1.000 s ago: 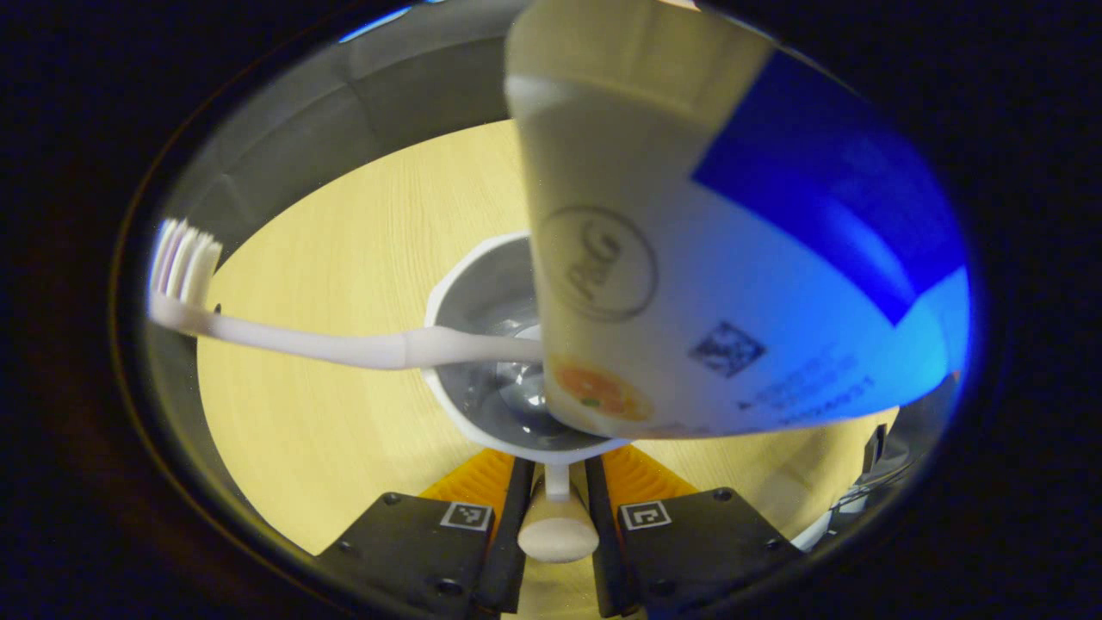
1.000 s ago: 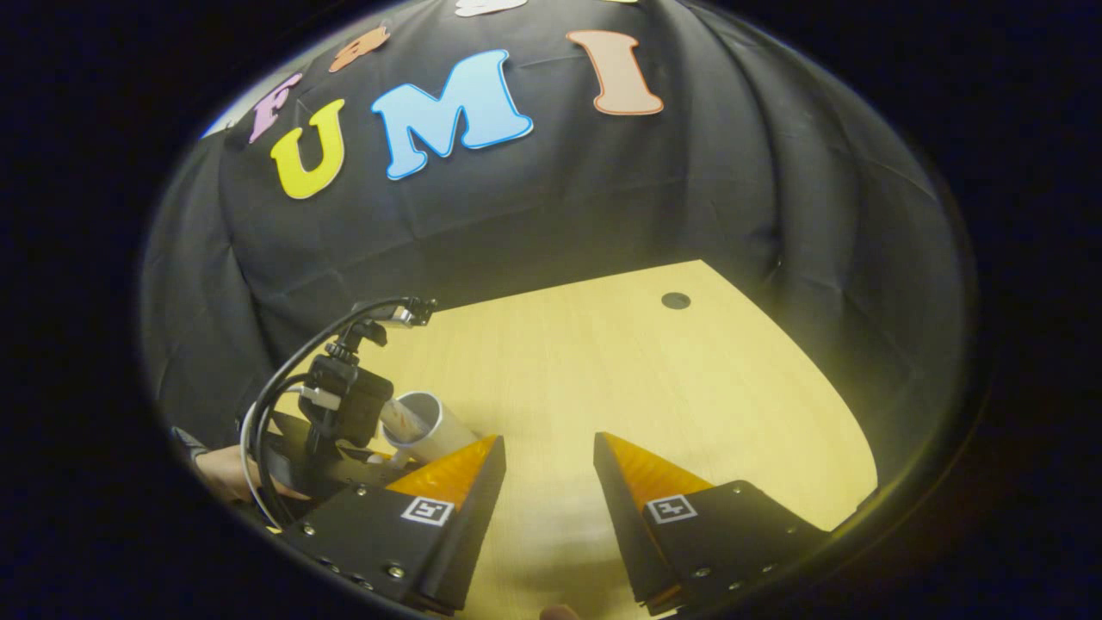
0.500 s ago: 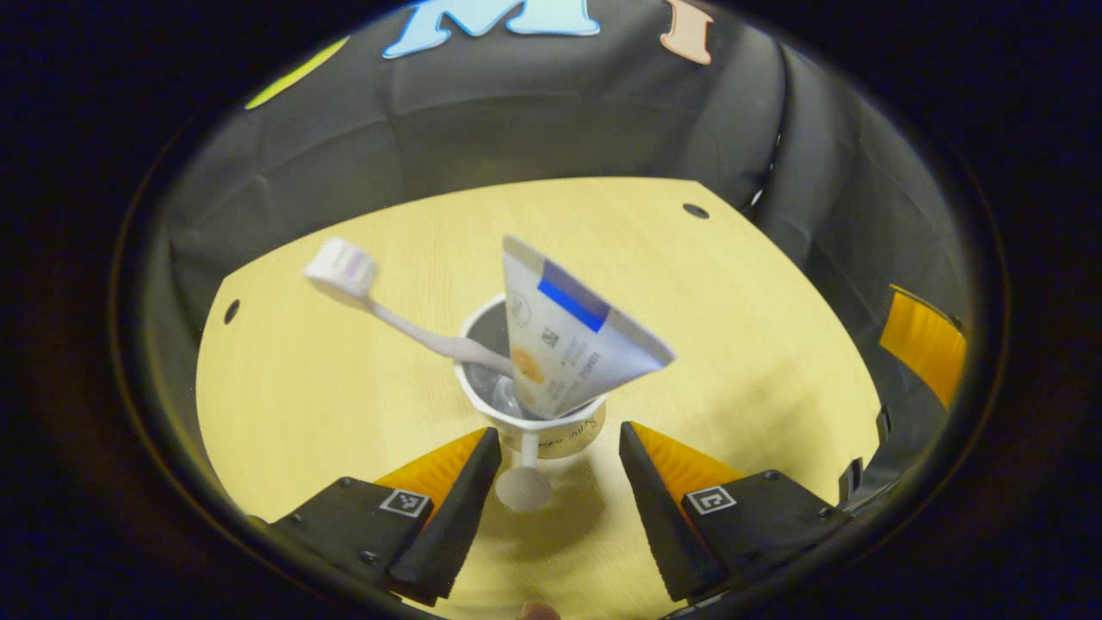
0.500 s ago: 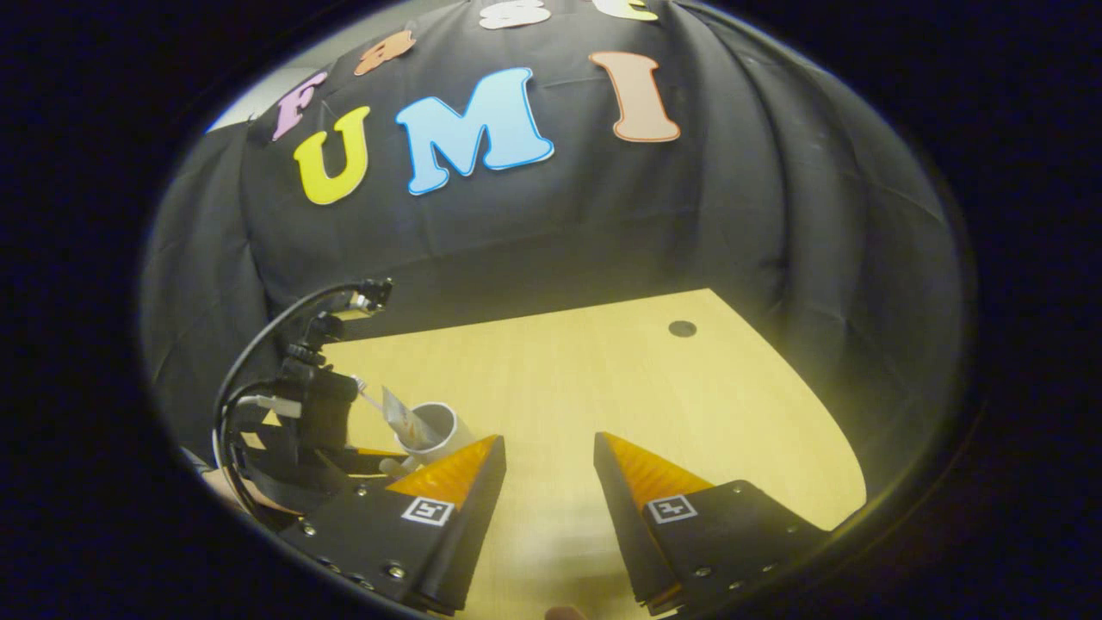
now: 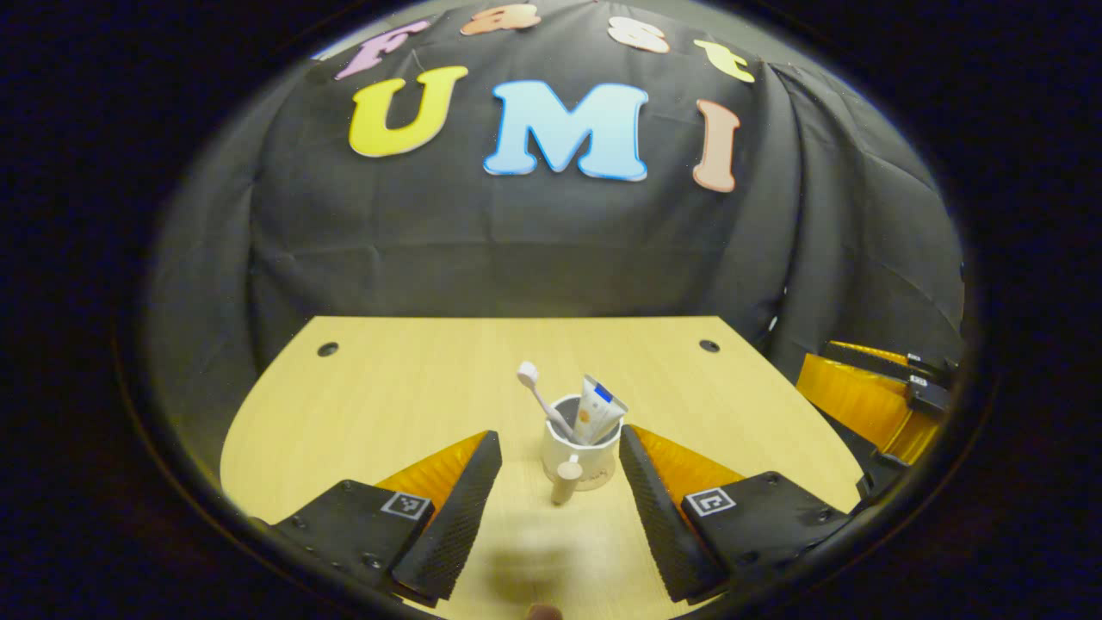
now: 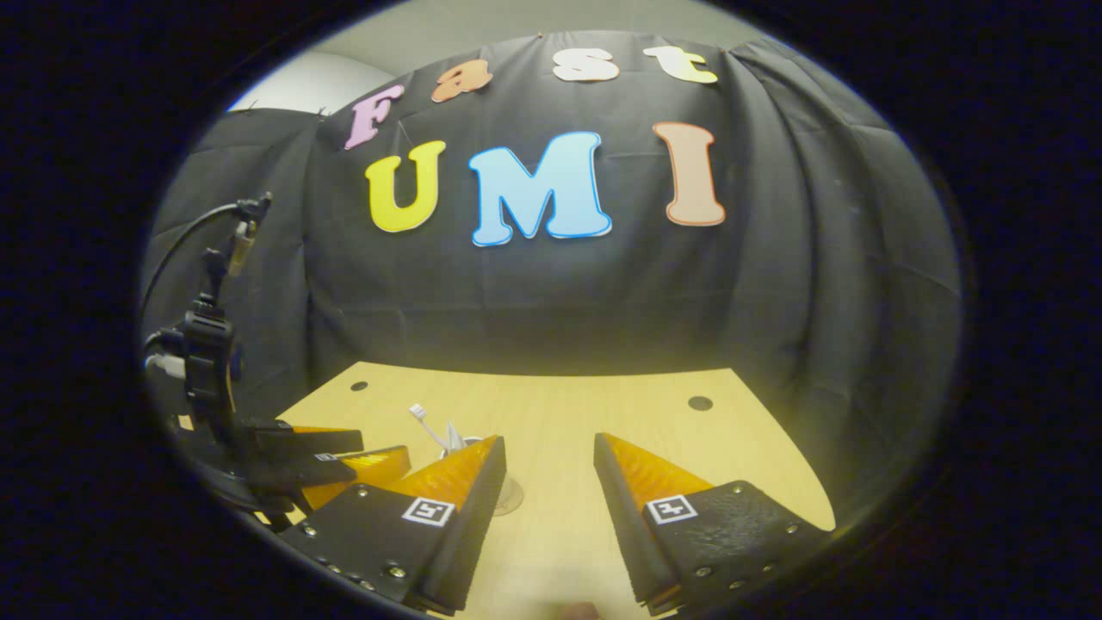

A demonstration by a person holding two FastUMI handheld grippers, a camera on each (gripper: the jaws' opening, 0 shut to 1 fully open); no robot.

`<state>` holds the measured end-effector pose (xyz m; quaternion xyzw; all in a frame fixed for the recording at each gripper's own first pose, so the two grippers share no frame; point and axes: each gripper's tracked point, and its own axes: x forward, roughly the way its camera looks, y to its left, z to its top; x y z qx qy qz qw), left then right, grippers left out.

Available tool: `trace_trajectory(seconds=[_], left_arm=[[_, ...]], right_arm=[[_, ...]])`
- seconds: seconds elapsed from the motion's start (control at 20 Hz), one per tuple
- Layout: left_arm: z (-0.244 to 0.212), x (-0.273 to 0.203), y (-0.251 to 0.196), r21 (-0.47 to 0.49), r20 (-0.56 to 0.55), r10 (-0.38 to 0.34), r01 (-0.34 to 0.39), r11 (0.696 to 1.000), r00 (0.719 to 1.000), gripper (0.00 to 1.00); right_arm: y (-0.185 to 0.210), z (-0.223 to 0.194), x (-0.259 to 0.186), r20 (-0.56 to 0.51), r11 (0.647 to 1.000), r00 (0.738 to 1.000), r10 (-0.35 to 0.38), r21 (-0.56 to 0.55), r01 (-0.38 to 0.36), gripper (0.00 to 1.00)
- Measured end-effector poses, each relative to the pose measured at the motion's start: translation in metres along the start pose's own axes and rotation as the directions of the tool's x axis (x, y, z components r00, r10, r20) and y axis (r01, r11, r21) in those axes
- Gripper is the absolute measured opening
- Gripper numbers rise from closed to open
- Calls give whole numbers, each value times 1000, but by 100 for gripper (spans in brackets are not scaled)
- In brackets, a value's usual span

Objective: Put the toothbrush and toothpaste on the desktop into the cup, then pick up the cup and place it on the coaster on the desktop.

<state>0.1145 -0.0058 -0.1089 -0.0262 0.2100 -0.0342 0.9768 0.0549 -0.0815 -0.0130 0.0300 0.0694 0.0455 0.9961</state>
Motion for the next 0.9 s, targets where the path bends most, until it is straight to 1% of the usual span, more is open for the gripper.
trace_trajectory(seconds=[0.05,0.15,0.3,0.35,0.4,0.5,0.65,0.9], left_arm=[[4,-8,5,-8,39,25,-25,1000,999,92],[23,-30,13,-41,112,64,-60,997,992,92],[41,-57,29,-98,194,92,-74,992,977,92],[44,-64,32,-107,205,108,-87,990,973,92],[48,-70,35,-105,218,117,-96,990,969,92],[54,-85,47,-93,238,121,-102,990,964,91],[57,-95,52,-57,257,113,-102,993,960,91],[61,-100,53,-16,276,89,-89,996,957,92]], right_arm=[[2,4,-2,18,1000,1000,0,-17,0,67],[7,9,-11,39,999,999,5,-42,-3,97],[11,16,-25,67,999,998,-5,-51,9,97],[13,20,-28,83,999,996,-13,-52,17,94],[13,23,-32,99,998,995,-26,-53,31,97],[13,27,-40,127,996,990,-61,-61,69,97],[19,30,-48,152,992,985,-83,-84,97,97],[34,27,-56,167,992,983,-82,-85,97,96]])
